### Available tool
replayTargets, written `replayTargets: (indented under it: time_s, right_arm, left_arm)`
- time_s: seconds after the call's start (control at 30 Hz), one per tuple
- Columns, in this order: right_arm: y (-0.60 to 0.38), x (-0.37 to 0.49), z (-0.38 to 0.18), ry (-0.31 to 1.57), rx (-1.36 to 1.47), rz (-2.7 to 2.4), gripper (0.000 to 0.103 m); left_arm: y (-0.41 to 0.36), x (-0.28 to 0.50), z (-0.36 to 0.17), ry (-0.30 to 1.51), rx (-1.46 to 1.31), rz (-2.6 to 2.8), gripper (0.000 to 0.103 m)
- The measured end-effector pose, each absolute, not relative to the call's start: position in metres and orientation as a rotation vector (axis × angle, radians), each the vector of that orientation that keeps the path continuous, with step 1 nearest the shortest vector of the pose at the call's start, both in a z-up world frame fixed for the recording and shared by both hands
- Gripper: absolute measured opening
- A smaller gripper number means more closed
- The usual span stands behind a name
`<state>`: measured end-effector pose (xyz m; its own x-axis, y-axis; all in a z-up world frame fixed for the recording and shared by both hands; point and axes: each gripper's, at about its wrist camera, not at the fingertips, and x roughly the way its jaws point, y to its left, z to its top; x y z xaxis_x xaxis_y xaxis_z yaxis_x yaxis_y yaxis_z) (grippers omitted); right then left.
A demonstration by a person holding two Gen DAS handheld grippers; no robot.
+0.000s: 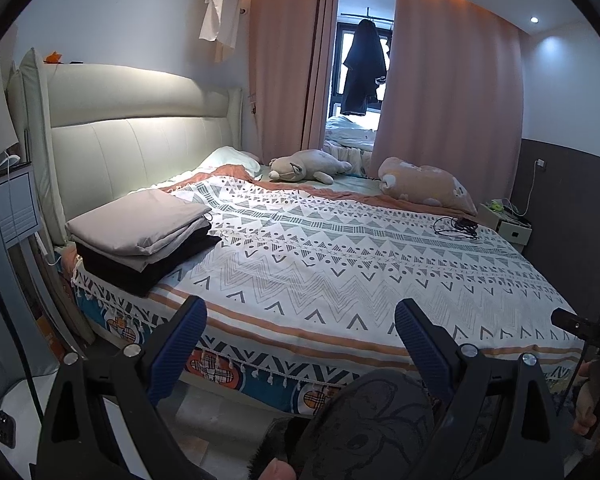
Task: Fold large clothes
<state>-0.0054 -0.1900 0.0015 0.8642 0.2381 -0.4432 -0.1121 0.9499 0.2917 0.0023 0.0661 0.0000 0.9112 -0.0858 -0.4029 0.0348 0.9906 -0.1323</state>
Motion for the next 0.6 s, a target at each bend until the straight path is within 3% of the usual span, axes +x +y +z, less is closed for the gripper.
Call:
replayTargets:
  time_s: [0.6]
  right_arm:
    - [-0.1929,0.0036,-0.0047,0.520,0.291,0.182,0.103]
  left_arm:
    - [0.0648,0.0100,-0.0040,0.412,-0.113,-0.045,0.097]
